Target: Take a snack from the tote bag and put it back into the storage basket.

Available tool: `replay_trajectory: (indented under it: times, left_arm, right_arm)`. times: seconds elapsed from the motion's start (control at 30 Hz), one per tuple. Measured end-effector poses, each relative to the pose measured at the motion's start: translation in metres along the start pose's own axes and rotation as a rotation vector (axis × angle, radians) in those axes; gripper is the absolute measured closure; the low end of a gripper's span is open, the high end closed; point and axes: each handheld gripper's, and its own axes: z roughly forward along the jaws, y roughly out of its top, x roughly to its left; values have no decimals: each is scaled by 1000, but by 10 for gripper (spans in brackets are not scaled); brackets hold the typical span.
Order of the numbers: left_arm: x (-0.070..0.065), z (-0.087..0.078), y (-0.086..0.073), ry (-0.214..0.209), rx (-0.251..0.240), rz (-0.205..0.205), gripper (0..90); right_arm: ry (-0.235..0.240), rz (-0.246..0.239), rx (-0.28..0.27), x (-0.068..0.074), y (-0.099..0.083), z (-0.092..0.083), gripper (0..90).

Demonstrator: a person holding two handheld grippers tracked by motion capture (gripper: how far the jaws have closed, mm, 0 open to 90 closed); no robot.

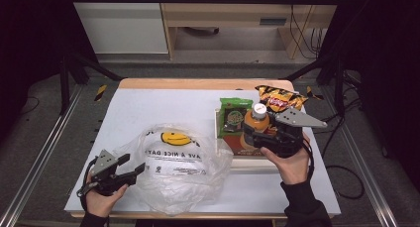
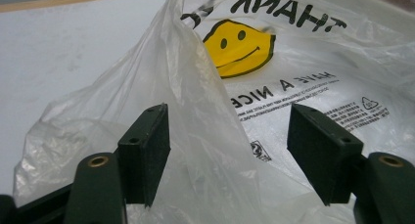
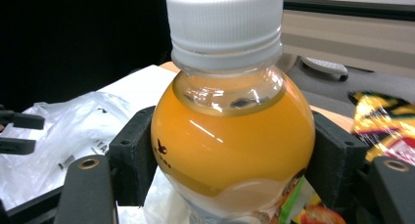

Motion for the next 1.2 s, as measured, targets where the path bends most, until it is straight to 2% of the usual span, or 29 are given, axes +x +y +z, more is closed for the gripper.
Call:
replay_trajectory:
  times: [0.27,0.63,1.2]
  left_arm:
    - [4,-5,9,-3,-22,-16,300]
    - [4,-4,10,3,-14,-21,280]
    - [8,-7,10,11,-22,-31,280]
  right_arm:
    - [-33,20,10,-17,-21,-10,303]
    - [-46,46,12,-40,-41,-29,303]
    - [-99,52,40,-74,-47,-42,302]
